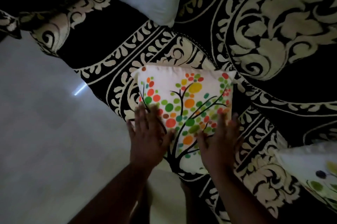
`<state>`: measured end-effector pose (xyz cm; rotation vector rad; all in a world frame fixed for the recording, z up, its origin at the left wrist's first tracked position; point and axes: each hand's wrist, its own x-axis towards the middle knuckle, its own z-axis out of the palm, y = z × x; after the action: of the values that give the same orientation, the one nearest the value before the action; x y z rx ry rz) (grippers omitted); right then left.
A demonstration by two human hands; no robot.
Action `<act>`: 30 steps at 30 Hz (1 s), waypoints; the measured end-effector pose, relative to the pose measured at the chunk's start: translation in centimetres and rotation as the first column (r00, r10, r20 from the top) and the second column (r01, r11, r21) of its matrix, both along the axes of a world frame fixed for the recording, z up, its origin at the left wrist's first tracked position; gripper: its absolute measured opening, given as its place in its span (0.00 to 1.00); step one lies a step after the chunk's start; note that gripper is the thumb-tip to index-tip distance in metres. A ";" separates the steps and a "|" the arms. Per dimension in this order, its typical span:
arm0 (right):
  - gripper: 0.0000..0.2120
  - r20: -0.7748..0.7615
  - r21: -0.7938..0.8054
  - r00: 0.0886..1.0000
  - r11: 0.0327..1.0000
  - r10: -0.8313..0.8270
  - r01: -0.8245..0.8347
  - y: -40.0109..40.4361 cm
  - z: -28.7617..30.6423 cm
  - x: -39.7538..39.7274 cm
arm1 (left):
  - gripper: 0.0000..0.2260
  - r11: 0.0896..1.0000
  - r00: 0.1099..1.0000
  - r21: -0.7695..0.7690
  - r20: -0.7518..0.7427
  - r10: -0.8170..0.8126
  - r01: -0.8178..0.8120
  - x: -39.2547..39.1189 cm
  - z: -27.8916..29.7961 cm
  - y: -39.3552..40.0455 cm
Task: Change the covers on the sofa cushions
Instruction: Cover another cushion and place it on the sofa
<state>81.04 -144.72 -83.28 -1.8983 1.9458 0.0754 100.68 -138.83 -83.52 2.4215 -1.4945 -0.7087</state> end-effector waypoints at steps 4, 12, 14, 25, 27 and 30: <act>0.34 0.020 -0.056 0.979 0.978 0.202 -0.201 -5.1 -5.4 4.1 | 0.36 0.954 0.949 -0.079 0.155 -0.276 0.290 -0.8 -4.9 -7.7; 0.33 -0.162 -0.189 0.971 0.960 0.176 -0.206 -15.5 -13.6 6.0 | 0.34 0.971 0.922 -0.084 0.341 -0.183 0.224 -0.3 -14.0 -17.8; 0.34 -0.158 -0.190 0.968 0.956 0.194 -0.223 -14.1 -13.4 5.5 | 0.34 0.970 0.931 -0.100 0.317 -0.180 0.221 -0.7 -13.8 -16.2; 0.36 -0.117 -0.100 0.937 0.935 0.329 -0.340 -8.3 -11.8 4.5 | 0.34 0.966 0.941 0.037 0.222 -0.256 0.255 -1.1 -11.7 -8.7; 0.36 -0.126 -0.169 0.953 0.940 0.277 -0.295 -13.9 -12.7 6.1 | 0.34 0.975 0.951 -0.011 0.226 -0.213 0.222 0.5 -12.7 -14.9; 0.37 -0.149 -0.191 0.948 0.932 0.282 -0.308 -14.2 -13.3 5.8 | 0.34 0.980 0.955 -0.039 0.239 -0.178 0.193 0.0 -13.9 -15.1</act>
<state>86.83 -158.92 -96.61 -2.3692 1.7842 0.0725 100.67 -153.96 -97.39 2.4079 -1.8244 -0.4115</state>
